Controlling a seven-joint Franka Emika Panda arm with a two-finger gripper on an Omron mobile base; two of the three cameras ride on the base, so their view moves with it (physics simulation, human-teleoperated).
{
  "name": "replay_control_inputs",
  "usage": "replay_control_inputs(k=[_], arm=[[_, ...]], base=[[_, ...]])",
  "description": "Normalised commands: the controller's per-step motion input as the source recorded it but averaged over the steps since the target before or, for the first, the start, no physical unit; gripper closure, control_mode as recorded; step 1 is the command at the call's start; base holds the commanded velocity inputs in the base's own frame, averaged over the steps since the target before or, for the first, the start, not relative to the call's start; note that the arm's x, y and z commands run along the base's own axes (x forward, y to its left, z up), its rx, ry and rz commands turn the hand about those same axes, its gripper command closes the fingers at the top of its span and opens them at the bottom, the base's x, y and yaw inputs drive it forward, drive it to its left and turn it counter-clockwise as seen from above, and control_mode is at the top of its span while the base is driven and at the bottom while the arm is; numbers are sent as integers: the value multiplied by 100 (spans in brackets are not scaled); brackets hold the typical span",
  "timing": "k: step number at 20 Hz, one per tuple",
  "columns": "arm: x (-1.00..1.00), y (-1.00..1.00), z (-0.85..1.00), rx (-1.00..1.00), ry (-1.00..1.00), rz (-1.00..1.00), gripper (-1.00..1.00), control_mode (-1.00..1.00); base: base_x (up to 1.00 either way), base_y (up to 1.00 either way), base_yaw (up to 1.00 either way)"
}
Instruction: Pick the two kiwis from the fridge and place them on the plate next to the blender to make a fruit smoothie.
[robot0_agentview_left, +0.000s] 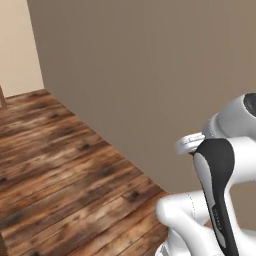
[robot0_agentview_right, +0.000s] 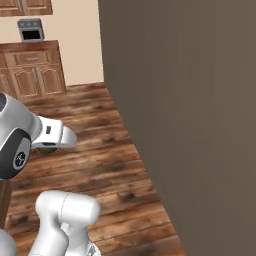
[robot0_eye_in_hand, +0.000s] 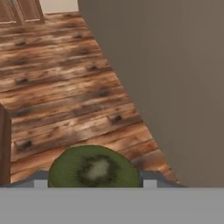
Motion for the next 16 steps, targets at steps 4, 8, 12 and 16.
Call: replay_control_inputs(k=[4,8,12,16], arm=[[0,0,0,0,0,0,100,100],[0,0,0,0,0,0,100,100],[0,0,0,0,0,0,100,100],[0,0,0,0,0,0,100,100]], base=[[100,0,38],[100,-3,45],[100,-12,53],[100,-21,59]])
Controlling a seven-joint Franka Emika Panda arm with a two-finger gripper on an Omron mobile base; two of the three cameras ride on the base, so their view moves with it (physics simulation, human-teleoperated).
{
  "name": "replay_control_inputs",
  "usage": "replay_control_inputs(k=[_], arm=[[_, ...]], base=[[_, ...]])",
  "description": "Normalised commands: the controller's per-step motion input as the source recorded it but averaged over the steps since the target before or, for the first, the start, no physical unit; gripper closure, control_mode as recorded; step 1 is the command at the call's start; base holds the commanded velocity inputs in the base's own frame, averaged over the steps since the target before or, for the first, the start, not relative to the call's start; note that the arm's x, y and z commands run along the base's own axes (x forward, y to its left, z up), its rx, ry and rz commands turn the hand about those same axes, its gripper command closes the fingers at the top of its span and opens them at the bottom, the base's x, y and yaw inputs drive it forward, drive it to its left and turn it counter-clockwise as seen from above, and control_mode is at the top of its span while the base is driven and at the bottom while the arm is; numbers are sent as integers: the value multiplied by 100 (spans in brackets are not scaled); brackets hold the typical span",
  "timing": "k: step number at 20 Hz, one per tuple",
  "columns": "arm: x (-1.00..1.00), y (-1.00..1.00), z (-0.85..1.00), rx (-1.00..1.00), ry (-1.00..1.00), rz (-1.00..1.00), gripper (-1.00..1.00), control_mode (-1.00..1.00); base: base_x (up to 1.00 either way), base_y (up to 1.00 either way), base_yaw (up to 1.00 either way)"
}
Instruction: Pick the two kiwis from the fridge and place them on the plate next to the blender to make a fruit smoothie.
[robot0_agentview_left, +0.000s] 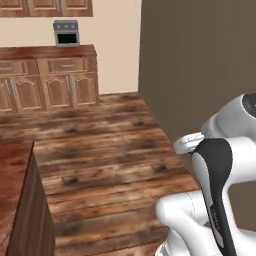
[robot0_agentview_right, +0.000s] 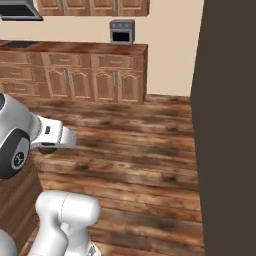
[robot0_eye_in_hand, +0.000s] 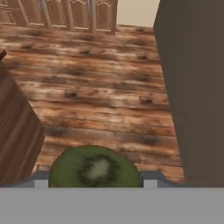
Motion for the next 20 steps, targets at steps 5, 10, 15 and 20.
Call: replay_control_inputs(k=[5,10,15,20], arm=[[0,0,0,0,0,0,100,100],[0,0,0,0,0,0,100,100],[0,0,0,0,0,0,100,100],[0,0,0,0,0,0,100,100]], base=[[100,-23,71],[100,-23,72],[93,-19,81],[89,-13,81]])
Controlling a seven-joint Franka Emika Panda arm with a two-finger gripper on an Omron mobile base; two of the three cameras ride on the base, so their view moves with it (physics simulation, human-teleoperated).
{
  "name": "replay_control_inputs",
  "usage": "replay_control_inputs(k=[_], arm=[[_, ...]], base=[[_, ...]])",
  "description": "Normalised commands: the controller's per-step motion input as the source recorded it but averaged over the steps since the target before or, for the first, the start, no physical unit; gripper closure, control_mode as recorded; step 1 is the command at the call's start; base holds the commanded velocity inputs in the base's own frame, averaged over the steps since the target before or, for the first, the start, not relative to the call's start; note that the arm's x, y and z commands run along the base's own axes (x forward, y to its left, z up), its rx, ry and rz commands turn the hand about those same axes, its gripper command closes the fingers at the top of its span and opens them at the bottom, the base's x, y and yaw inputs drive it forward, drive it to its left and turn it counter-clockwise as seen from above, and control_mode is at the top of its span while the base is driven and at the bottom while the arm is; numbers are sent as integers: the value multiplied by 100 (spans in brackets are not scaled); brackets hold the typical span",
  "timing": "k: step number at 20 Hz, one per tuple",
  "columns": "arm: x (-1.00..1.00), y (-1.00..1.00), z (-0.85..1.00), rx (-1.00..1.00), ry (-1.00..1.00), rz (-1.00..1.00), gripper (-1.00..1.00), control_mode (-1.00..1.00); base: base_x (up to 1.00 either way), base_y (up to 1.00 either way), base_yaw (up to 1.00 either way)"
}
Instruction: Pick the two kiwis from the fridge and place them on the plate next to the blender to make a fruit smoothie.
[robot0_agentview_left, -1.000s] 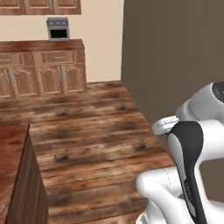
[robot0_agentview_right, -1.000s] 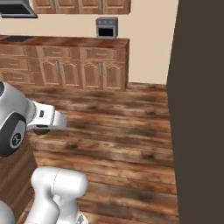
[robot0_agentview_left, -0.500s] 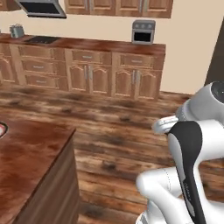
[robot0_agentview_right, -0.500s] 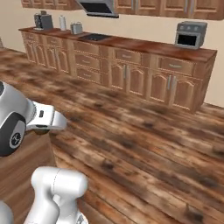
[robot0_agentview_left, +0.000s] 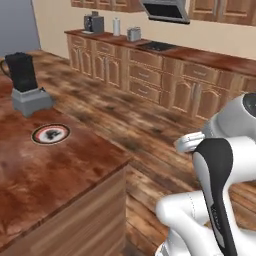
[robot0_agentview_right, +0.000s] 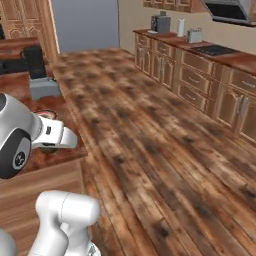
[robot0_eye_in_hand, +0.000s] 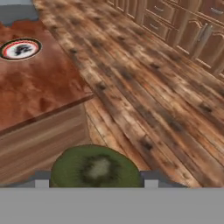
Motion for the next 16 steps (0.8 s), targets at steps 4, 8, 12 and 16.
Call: replay_control_inputs(k=[4,8,12,16], arm=[[0,0,0,0,0,0,100,100],[0,0,0,0,0,0,100,100],[0,0,0,0,0,0,100,100],[0,0,0,0,0,0,100,100]], base=[[62,0,84],[62,0,80],[71,-5,47],[96,-8,15]])
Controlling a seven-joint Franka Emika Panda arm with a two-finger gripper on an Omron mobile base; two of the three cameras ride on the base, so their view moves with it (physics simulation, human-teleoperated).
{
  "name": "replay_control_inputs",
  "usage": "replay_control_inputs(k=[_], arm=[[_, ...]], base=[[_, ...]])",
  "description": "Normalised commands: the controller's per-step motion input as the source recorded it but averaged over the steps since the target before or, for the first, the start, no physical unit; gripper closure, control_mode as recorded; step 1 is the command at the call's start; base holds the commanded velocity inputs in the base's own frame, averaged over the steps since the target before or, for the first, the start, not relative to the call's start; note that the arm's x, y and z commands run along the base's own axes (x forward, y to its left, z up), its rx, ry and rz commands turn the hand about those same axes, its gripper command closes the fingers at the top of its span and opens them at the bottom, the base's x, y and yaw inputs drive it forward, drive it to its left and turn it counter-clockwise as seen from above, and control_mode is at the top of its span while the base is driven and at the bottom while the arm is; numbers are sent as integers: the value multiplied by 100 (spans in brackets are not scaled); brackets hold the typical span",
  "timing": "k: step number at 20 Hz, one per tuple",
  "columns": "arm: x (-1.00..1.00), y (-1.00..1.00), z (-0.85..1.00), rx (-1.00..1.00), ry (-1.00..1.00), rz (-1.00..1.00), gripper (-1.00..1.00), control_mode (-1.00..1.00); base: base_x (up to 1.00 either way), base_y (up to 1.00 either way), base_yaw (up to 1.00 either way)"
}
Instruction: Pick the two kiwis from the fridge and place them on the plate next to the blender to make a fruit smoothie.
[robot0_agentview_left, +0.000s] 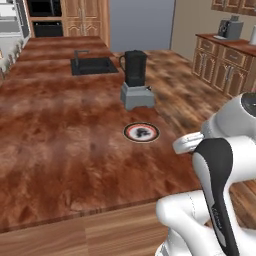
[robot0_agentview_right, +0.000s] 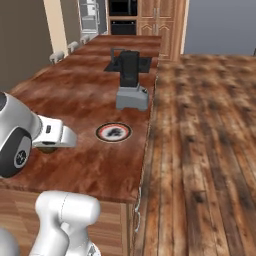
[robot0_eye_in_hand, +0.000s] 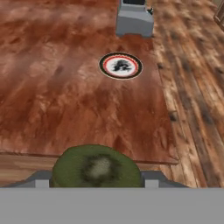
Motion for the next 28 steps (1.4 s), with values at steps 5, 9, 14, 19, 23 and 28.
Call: replay_control_inputs(k=[5,9,14,19,23,28], arm=[[77,-7,-8,0,17,-3,100,-100],[100,-2,-11,1,25,-8,100,-100],[100,0,-38,0,21,-4,100,-100],[100,-5,-80,0,7,-3,100,-100],[100,0,-74,0,4,-3,100,-100],[100,0,-20,0,12,-5,100,-100]], base=[[17,-2,0],[0,0,0],[0,0,0],[0,0,0],[0,0,0],[0,0,0]])
